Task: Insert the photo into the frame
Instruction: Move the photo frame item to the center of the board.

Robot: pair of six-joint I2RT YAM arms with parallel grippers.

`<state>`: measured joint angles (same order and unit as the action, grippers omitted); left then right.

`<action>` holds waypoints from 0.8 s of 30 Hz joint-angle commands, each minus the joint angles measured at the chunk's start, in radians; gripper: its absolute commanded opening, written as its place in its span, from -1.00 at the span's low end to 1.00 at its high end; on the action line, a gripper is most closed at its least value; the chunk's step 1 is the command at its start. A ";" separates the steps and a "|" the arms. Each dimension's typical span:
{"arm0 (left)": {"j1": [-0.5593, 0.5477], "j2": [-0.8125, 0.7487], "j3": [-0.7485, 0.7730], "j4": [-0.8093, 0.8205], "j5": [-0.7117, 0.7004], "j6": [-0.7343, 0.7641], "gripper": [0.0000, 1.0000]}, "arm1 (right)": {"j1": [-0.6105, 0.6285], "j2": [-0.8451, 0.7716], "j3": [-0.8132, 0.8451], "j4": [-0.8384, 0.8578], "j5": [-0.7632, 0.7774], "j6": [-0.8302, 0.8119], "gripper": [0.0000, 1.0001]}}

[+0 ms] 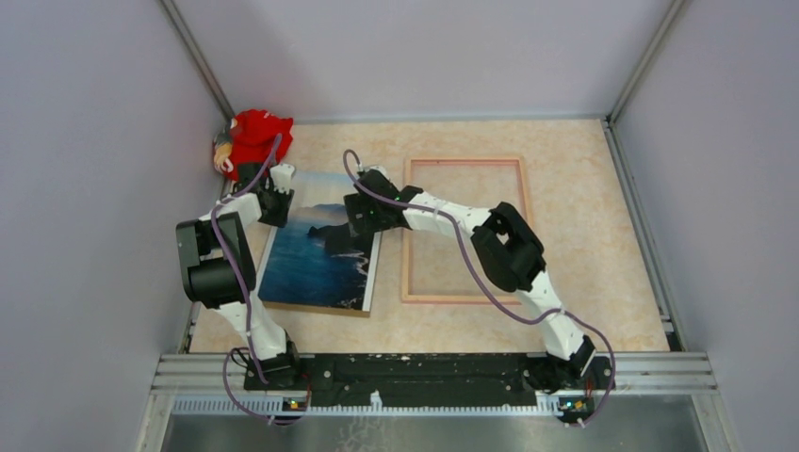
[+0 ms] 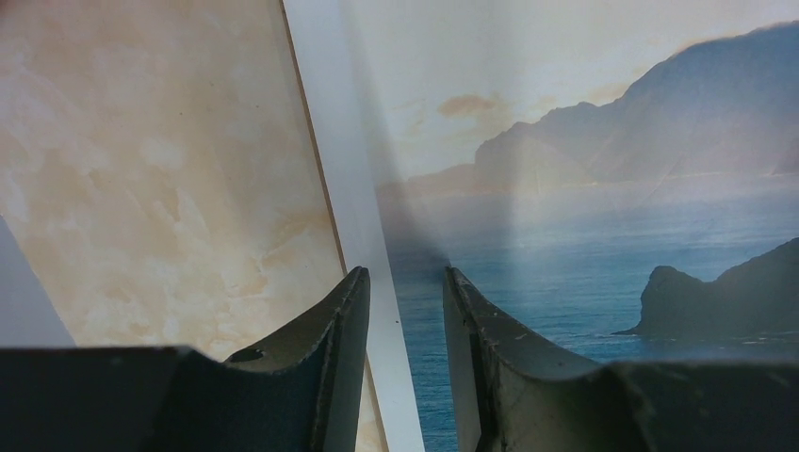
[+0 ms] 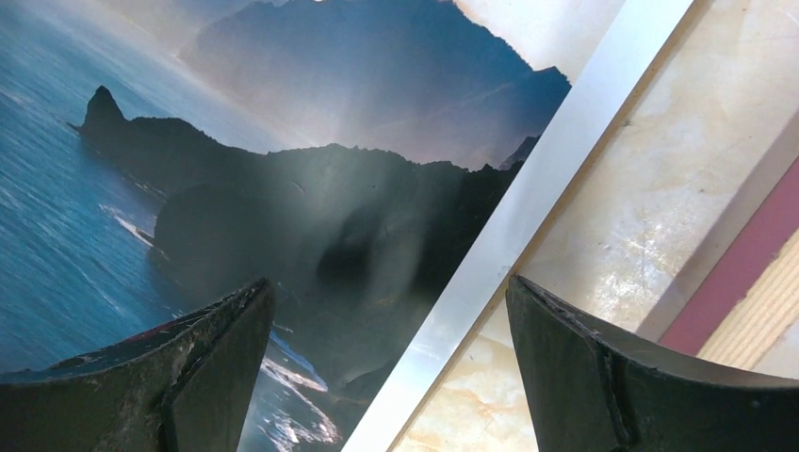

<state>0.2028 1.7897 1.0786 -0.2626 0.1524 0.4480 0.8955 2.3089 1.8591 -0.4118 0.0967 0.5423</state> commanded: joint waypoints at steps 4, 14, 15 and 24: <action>-0.012 0.069 -0.043 -0.079 0.037 0.004 -0.17 | 0.064 -0.065 0.063 0.084 -0.061 -0.060 0.82; -0.012 0.070 -0.040 -0.086 0.040 0.005 -0.19 | 0.071 -0.120 -0.014 0.170 -0.047 -0.127 0.82; -0.011 0.071 -0.039 -0.088 0.040 0.006 -0.19 | 0.072 -0.130 -0.024 0.186 -0.050 -0.134 0.82; -0.012 0.072 -0.033 -0.096 0.036 0.012 -0.21 | 0.072 -0.219 -0.118 0.315 -0.061 -0.193 0.85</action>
<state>0.2028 1.7935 1.0790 -0.2539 0.1654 0.4492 0.9554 2.1925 1.7657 -0.2157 0.0387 0.3908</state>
